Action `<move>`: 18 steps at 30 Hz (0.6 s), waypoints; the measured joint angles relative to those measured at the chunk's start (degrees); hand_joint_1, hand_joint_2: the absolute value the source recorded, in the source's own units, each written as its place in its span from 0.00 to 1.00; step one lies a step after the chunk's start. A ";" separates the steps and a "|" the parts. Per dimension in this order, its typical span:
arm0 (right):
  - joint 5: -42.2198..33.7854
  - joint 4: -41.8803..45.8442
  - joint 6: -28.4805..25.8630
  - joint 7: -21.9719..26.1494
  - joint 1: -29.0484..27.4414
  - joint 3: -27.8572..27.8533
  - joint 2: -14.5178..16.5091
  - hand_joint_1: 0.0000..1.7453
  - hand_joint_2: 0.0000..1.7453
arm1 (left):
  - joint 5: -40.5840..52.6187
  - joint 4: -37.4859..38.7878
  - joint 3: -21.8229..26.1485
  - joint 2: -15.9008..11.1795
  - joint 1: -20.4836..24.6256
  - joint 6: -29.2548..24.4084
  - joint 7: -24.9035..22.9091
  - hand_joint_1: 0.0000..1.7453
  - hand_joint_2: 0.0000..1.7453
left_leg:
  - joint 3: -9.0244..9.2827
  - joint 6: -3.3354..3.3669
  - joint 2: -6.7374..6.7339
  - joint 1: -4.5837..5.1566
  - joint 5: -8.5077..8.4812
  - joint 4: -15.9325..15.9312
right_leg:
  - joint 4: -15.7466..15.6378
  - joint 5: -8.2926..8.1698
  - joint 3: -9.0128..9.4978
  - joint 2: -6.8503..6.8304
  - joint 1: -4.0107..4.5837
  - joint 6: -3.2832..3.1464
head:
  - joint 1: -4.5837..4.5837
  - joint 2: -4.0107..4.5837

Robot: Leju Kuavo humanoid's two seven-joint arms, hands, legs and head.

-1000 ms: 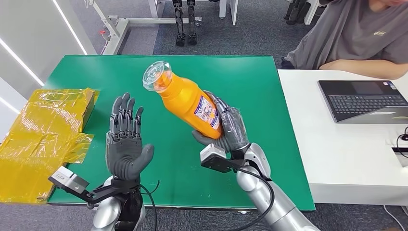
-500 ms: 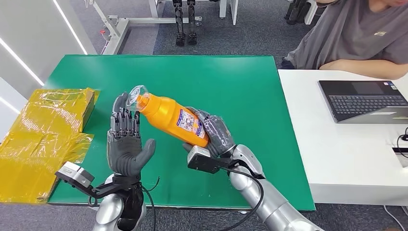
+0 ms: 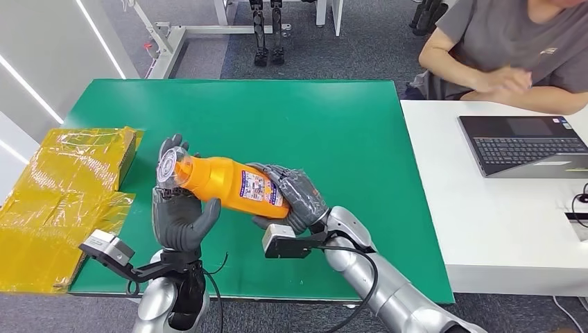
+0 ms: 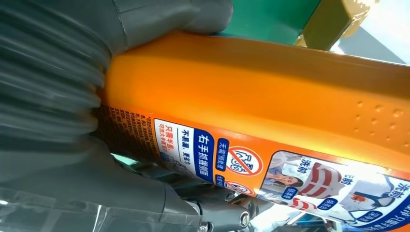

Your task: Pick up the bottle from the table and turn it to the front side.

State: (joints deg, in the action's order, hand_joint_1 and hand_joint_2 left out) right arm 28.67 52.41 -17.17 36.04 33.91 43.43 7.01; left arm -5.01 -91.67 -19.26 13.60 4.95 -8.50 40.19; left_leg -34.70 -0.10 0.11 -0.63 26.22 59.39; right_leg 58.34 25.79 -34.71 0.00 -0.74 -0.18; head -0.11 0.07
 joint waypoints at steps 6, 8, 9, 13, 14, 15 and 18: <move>-0.86 -1.22 2.80 -0.15 0.94 1.26 0.05 1.00 1.00 | -0.32 0.38 0.16 0.02 0.01 -0.34 0.00 0.00 1.00 | 0.00 0.00 0.00 0.00 0.00 0.00 | 0.00 0.00 0.00 0.00 0.00 0.00 | 0.00 0.00; -1.23 -1.62 3.90 -0.37 1.23 1.49 0.11 1.00 1.00 | -0.40 0.45 0.23 0.01 0.00 -0.51 0.00 0.00 1.00 | 0.00 0.00 0.00 0.00 0.00 0.00 | 0.00 0.00 0.00 0.00 0.00 0.00 | 0.00 0.00; -1.37 -1.83 4.58 -0.51 1.38 1.59 0.15 1.00 1.00 | -0.48 0.47 0.27 0.01 -0.01 -0.60 0.00 0.00 1.00 | 0.00 0.00 0.00 0.00 0.00 0.00 | 0.00 0.00 0.00 0.00 0.00 0.00 | 0.00 0.00; -1.90 -2.63 8.64 -0.87 2.14 2.30 0.21 1.00 1.00 | -1.10 0.59 0.40 0.00 -0.03 -0.79 0.00 0.00 1.00 | 0.00 0.00 0.00 0.00 0.00 0.00 | 0.00 0.00 0.00 0.01 0.00 0.00 | 0.00 0.00; -2.01 -2.79 9.57 -0.90 2.29 2.56 0.25 1.00 1.00 | -1.31 0.65 0.43 0.00 -0.03 -0.82 0.00 0.00 1.00 | 0.00 0.00 0.00 0.00 0.00 0.00 | 0.00 0.00 0.00 0.00 0.00 0.00 | 0.00 0.00; -2.07 -2.91 10.14 -0.91 2.38 2.80 0.30 1.00 1.00 | -1.49 0.70 0.45 0.00 -0.04 -0.89 0.00 0.00 1.00 | 0.00 0.00 0.00 0.00 0.00 0.00 | 0.00 0.00 0.00 0.00 0.00 0.00 | 0.00 0.00; -2.02 -3.02 11.25 -0.87 2.63 3.52 0.45 1.00 1.00 | -1.87 0.74 0.51 -0.01 -0.07 -1.38 0.00 0.00 1.00 | 0.00 0.00 0.00 0.00 0.00 0.00 | 0.00 0.00 0.00 0.00 0.00 0.00 | 0.00 0.00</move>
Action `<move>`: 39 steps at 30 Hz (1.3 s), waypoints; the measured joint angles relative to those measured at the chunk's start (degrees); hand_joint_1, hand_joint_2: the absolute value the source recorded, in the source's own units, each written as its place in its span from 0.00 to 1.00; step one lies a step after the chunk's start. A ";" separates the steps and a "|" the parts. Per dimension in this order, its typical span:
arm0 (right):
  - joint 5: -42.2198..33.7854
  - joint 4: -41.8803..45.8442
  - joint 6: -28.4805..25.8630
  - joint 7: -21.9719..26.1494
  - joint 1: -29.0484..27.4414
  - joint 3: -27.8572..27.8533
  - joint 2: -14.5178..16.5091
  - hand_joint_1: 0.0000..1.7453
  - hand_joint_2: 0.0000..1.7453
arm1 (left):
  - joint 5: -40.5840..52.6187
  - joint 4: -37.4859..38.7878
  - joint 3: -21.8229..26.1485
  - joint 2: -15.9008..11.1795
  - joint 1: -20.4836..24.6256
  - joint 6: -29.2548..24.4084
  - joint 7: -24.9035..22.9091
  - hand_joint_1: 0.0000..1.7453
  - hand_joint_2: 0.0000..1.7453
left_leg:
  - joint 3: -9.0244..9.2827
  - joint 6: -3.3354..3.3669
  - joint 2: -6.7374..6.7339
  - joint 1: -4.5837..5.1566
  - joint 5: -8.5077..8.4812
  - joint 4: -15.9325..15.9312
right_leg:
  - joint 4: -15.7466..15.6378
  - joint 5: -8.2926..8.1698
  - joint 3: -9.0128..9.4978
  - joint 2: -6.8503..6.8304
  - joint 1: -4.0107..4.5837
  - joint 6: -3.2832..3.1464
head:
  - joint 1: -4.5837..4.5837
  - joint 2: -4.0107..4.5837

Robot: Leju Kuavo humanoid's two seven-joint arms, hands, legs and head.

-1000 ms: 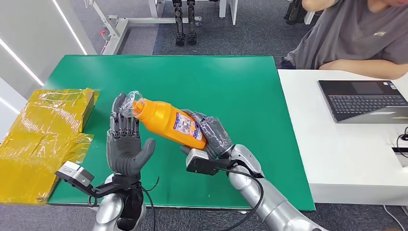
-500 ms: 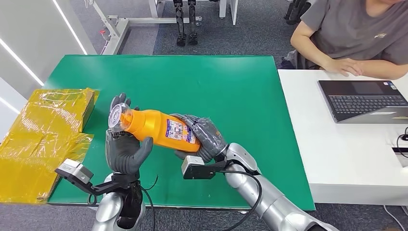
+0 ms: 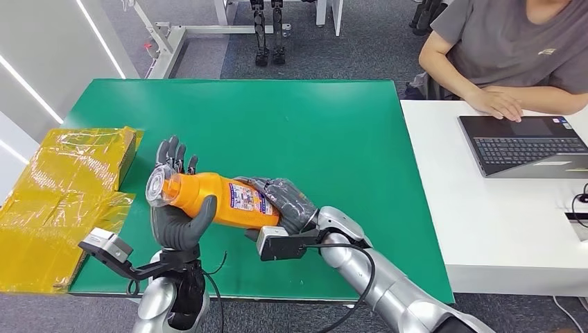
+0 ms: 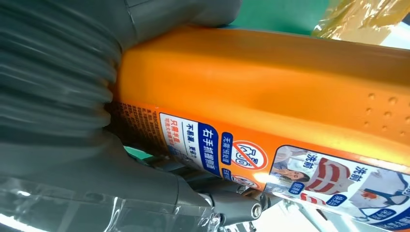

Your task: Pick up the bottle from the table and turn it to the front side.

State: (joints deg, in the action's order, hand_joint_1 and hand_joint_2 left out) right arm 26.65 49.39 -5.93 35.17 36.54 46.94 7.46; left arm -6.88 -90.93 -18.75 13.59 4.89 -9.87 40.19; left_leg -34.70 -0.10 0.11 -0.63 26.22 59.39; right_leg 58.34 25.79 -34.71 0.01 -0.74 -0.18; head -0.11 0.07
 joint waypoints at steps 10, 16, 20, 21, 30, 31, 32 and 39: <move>0.39 0.66 1.34 0.67 0.50 1.54 0.04 1.00 1.00 | -0.61 0.49 0.17 -0.12 -0.05 -0.31 0.00 0.00 1.00 | 0.00 0.00 0.00 0.00 0.00 0.00 | 0.00 0.00 0.00 0.00 0.00 0.00 | 0.00 0.00; 0.37 0.66 2.10 0.21 0.68 1.90 0.04 1.00 1.00 | -1.42 0.40 0.21 -0.13 -0.25 -0.69 0.01 0.97 1.00 | 0.00 0.00 0.00 0.00 0.00 0.00 | 0.00 0.00 0.00 0.00 0.00 0.00 | 0.00 0.00; 0.47 0.66 2.35 -0.31 0.66 1.93 0.04 1.00 1.00 | -1.69 -0.48 0.45 -0.02 -0.85 -0.70 0.03 1.00 1.00 | 0.00 0.00 0.00 0.00 0.00 0.00 | 0.00 0.00 -0.01 0.00 0.00 0.00 | 0.00 0.00; 0.49 0.66 2.39 -0.36 0.66 1.93 0.04 1.00 1.00 | -1.69 -0.69 0.49 0.01 -0.92 -0.67 0.03 1.00 1.00 | 0.00 0.00 0.00 0.00 0.00 0.00 | 0.00 0.00 -0.01 0.00 0.00 0.00 | 0.00 0.00; 1.52 0.67 2.76 -1.09 0.61 1.97 0.04 1.00 1.00 | 0.02 -1.76 0.52 0.22 -1.75 0.14 0.04 1.00 1.00 | 0.00 0.00 0.00 0.00 0.00 0.00 | 0.00 0.00 -0.01 0.00 0.00 0.00 | 0.00 0.00; 1.63 0.67 2.77 -1.14 0.60 1.97 0.03 1.00 1.00 | 0.41 -1.87 0.52 0.31 -1.79 0.20 0.04 1.00 1.00 | 0.01 0.00 -0.01 0.00 0.00 0.00 | 0.00 0.00 -0.01 0.00 0.00 0.00 | 0.00 0.00; 1.70 0.70 2.65 -1.17 0.58 1.97 0.03 1.00 1.00 | 0.70 -1.97 0.52 0.38 -1.81 0.23 0.04 1.00 1.00 | 0.01 0.00 -0.01 0.00 0.00 0.00 | 0.00 0.00 -0.01 0.01 0.00 0.00 | 0.00 0.00; 1.92 1.77 0.40 -1.60 -0.16 1.92 -0.05 0.98 1.00 | 1.22 -2.36 0.52 0.51 -1.92 0.49 0.04 1.00 1.00 | 0.01 0.00 -0.01 0.00 0.00 0.00 | 0.00 0.00 -0.03 0.02 0.00 0.00 | 0.00 0.00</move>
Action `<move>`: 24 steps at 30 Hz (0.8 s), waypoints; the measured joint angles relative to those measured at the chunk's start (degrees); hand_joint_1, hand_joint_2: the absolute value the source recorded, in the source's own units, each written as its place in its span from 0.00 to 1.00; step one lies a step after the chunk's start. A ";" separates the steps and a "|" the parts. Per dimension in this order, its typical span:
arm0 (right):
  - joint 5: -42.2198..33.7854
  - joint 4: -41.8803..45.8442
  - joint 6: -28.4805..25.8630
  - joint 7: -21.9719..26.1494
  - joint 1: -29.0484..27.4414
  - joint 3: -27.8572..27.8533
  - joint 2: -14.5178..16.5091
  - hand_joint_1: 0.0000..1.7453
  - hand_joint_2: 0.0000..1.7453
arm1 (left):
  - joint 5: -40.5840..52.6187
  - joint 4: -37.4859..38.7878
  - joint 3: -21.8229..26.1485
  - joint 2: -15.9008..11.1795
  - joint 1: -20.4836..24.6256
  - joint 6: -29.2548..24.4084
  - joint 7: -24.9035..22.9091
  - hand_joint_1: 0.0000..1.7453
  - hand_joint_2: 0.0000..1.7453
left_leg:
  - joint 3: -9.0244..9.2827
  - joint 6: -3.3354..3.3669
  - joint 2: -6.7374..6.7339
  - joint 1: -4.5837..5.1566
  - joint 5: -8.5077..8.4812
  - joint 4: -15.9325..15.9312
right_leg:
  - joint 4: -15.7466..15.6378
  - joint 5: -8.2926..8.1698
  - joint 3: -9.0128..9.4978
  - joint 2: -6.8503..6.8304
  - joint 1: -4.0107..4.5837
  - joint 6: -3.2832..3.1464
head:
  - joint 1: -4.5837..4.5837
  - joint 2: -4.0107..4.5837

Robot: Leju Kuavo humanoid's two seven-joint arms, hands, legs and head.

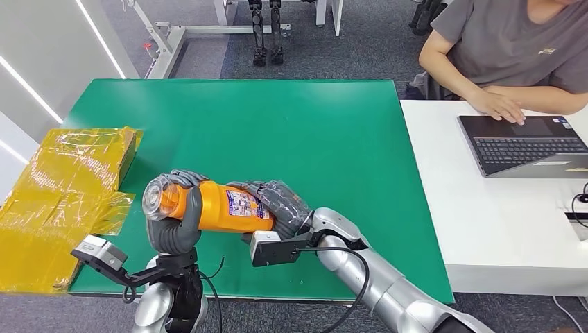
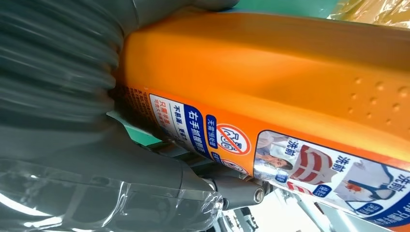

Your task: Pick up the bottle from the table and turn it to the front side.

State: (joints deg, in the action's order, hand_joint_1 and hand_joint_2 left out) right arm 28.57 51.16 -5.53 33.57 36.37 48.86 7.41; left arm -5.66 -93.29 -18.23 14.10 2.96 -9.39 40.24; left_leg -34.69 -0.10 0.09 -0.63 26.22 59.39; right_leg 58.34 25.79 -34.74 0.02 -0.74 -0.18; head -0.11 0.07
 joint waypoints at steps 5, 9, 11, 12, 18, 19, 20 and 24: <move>-0.63 1.68 -1.87 -0.66 -1.13 -0.76 -0.07 0.02 1.00 | 0.40 -0.56 0.00 0.00 -0.03 0.11 0.00 1.00 1.00 | 0.00 0.00 0.00 0.00 0.00 0.00 | 0.00 0.00 0.00 0.00 0.00 0.00 | -0.01 0.00; -1.85 3.31 -3.95 -0.71 -2.47 -1.88 -0.07 0.00 1.00 | 0.60 -0.95 0.01 0.02 0.02 0.11 0.00 1.00 1.00 | -0.01 0.00 0.00 0.00 0.00 0.00 | 0.00 0.00 0.00 0.00 0.00 0.00 | 0.01 0.00; -2.74 4.51 -5.31 -0.53 -3.30 -2.69 -0.07 0.00 1.00 | 0.57 -1.06 0.02 0.05 0.10 0.10 0.00 1.00 1.00 | -0.01 0.00 0.00 0.00 0.00 0.00 | 0.00 0.00 0.00 -0.01 0.00 0.00 | 0.00 0.00; -3.18 5.16 -5.87 -0.48 -3.75 -3.08 -0.07 0.00 1.00 | 0.54 -1.09 0.02 0.09 0.18 0.10 0.01 1.00 1.00 | -0.01 0.00 0.01 0.00 0.00 0.00 | 0.00 0.00 0.00 -0.01 0.00 0.00 | 0.01 0.00; -5.97 10.88 -9.50 -0.47 -7.07 -5.51 -0.07 0.00 1.00 | 0.49 -1.09 0.06 0.43 1.16 -0.32 0.03 1.00 1.00 | -0.01 0.00 0.01 0.00 0.00 0.00 | 0.00 0.00 0.00 -0.02 0.00 0.00 | 0.01 0.00; -6.30 12.01 -10.18 -0.46 -7.67 -5.90 -0.07 0.00 1.00 | 0.49 -1.09 0.07 0.44 1.29 -0.43 0.03 1.00 1.00 | -0.01 0.00 0.01 0.00 0.00 0.00 | 0.00 0.00 0.00 -0.01 0.00 0.00 | 0.00 0.00; -6.67 13.20 -10.92 -0.46 -8.34 -6.31 -0.08 0.00 1.00 | 0.48 -1.09 0.09 0.44 1.35 -0.52 0.03 1.00 1.00 | -0.01 0.00 0.01 0.00 0.00 0.00 | 0.00 0.00 0.00 -0.01 0.00 0.00 | 0.00 0.00; -8.84 18.52 -14.53 -0.06 -11.04 -8.27 -0.15 0.00 1.00 | 0.47 -1.08 0.19 0.37 1.05 -0.68 -0.04 1.00 1.00 | -0.02 0.00 0.01 0.00 0.00 0.00 | -0.01 0.01 -0.03 -0.01 0.00 0.00 | -0.01 0.00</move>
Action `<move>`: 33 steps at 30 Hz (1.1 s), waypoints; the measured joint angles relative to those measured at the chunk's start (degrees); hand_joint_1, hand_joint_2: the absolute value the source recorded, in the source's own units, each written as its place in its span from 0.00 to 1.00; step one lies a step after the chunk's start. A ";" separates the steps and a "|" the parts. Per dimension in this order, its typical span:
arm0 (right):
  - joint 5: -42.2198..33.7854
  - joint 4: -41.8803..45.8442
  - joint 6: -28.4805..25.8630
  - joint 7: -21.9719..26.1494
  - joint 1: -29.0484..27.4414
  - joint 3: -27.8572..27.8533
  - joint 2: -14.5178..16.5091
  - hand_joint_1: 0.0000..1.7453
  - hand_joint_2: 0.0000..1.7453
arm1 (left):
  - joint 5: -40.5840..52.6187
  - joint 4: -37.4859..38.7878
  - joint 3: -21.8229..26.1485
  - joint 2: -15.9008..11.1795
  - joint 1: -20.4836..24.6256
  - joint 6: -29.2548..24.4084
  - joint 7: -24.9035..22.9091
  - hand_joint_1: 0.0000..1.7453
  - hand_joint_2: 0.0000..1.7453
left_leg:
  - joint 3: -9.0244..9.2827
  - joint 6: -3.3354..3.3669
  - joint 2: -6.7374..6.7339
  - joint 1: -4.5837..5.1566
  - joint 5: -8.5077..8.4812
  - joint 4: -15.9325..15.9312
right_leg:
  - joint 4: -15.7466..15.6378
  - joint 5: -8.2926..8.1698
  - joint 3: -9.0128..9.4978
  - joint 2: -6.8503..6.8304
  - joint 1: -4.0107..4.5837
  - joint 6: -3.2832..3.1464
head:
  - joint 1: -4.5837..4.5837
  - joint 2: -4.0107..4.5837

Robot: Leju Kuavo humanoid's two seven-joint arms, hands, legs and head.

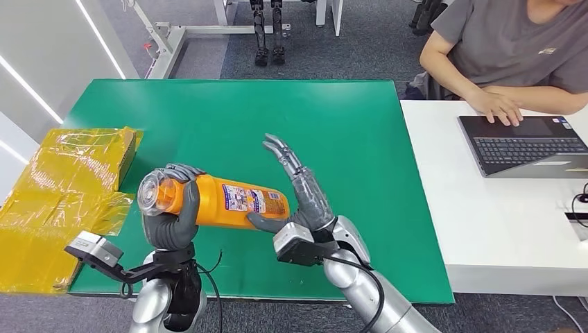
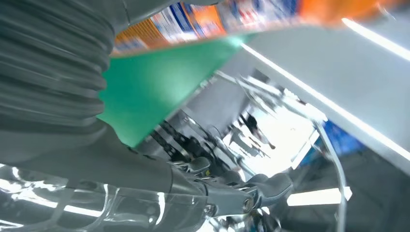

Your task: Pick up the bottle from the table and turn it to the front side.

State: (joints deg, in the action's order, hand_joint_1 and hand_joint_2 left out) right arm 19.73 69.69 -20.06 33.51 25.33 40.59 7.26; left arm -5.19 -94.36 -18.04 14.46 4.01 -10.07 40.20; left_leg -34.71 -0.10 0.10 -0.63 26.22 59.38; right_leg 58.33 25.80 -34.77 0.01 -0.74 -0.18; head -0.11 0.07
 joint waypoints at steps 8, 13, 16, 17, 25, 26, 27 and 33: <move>-4.35 10.09 -4.37 1.38 -7.94 -2.98 -0.96 0.00 1.00 | 0.58 -0.55 0.68 -0.05 -1.42 -0.59 -0.01 1.00 1.00 | -0.05 0.00 0.00 0.00 0.02 0.00 | -0.01 0.01 -0.03 -0.01 0.00 0.00 | 0.01 0.00; -5.24 15.44 -6.59 2.47 -13.13 -4.80 -1.44 0.00 1.00 | 1.54 -1.10 1.23 -0.19 -2.10 -1.68 -0.01 1.00 1.00 | -0.06 -0.03 0.01 0.00 0.04 -0.01 | -0.01 0.01 -0.05 -0.01 0.00 0.00 | 0.01 0.00; -4.62 18.47 -7.54 2.58 -15.79 -6.31 -1.44 0.00 1.00 | 3.06 -1.58 1.33 -0.53 -2.36 -3.00 -0.01 1.00 1.00 | -0.07 -0.03 0.00 0.00 0.04 -0.01 | -0.01 0.01 -0.05 0.00 0.00 0.00 | 0.01 0.00; -4.25 19.33 -7.63 2.57 -16.46 -6.77 -1.44 0.00 1.00 | 4.19 -1.67 1.34 -0.69 -2.43 -3.62 -0.01 1.00 1.00 | -0.06 -0.03 0.00 0.00 0.04 -0.01 | -0.01 0.01 -0.05 0.00 0.00 0.00 | 0.01 0.00; -1.30 23.94 -7.77 3.55 -20.58 -8.76 -1.44 0.00 1.00 | 25.88 -2.13 1.34 -3.45 -2.53 -11.48 -4.10 1.00 1.00 | -0.05 -0.03 0.00 0.00 0.03 -0.02 | -0.01 0.01 -0.05 0.00 0.00 -0.01 | 0.01 0.00; -1.08 24.50 -8.10 3.99 -21.45 -8.86 -1.47 0.00 1.00 | 31.17 -2.17 1.34 -4.13 -2.52 -13.60 -5.71 1.00 1.00 | -0.05 -0.04 0.00 -0.01 0.04 -0.02 | -0.01 0.02 -0.06 0.00 0.00 -0.01 | 0.01 0.00; -1.02 25.04 -8.40 4.44 -22.38 -8.93 -1.52 0.00 1.00 | 36.27 -2.18 1.34 -4.90 -2.48 -15.90 -7.19 1.00 1.00 | -0.05 -0.05 -0.01 -0.01 0.04 -0.03 | -0.01 0.02 -0.07 0.01 0.00 -0.02 | 0.01 0.00; -1.66 27.15 -8.25 5.58 -25.70 -9.04 -2.01 0.00 1.00 | 51.41 -1.96 1.35 -9.20 -1.33 -24.23 -12.80 1.00 1.00 | -0.06 -0.06 -0.03 -0.01 0.05 -0.05 | -0.01 0.05 -0.09 0.03 0.01 -0.04 | 0.02 0.00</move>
State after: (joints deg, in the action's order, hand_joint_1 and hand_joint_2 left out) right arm 18.07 96.84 -28.31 39.09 -0.37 31.56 5.25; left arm 46.22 -96.32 -16.69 5.27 2.68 -34.30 27.40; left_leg -34.77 -0.16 0.07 -0.63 26.27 59.33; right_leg 58.33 25.85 -34.86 0.04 -0.73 -0.22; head -0.10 0.07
